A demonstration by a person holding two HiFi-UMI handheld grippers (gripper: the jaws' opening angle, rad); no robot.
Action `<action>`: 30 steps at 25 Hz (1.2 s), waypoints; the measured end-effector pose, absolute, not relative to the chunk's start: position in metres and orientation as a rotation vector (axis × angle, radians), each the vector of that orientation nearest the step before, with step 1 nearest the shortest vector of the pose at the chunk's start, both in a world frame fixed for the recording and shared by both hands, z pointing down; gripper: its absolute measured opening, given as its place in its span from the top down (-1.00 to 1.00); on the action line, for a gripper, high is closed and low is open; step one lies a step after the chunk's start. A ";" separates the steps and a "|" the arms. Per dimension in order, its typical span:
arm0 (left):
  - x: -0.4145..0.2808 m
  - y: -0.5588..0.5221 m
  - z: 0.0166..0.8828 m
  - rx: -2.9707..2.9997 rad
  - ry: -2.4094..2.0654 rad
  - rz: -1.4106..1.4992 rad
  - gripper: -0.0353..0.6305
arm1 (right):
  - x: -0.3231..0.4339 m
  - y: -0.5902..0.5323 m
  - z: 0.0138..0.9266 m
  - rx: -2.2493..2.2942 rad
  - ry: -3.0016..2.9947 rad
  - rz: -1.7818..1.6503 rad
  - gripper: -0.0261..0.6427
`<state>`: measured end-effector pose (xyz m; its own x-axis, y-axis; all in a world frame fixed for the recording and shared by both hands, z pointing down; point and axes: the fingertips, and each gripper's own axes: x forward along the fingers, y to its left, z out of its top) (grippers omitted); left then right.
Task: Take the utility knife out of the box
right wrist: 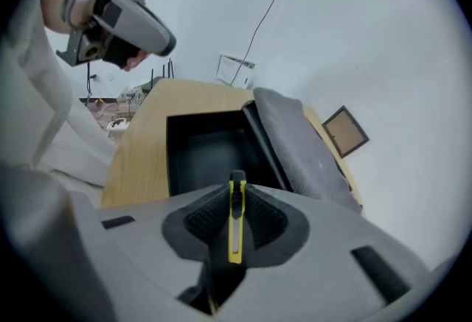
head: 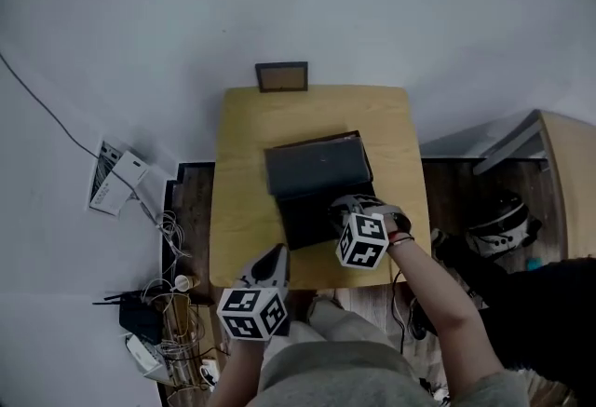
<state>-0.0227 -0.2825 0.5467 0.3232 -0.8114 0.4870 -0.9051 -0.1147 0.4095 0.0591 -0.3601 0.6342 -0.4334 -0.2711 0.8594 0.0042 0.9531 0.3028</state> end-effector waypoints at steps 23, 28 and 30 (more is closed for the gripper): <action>-0.016 -0.169 0.492 2.252 -1.286 0.218 0.88 | 0.075 -0.225 0.462 1.342 -2.362 -0.061 0.76; -0.013 -0.138 0.483 2.295 -1.250 0.203 0.88 | 0.086 -0.180 0.444 1.536 -2.384 0.035 0.76; -0.012 -0.125 0.480 2.308 -1.238 0.195 0.88 | 0.089 -0.161 0.438 1.593 -2.397 0.076 0.76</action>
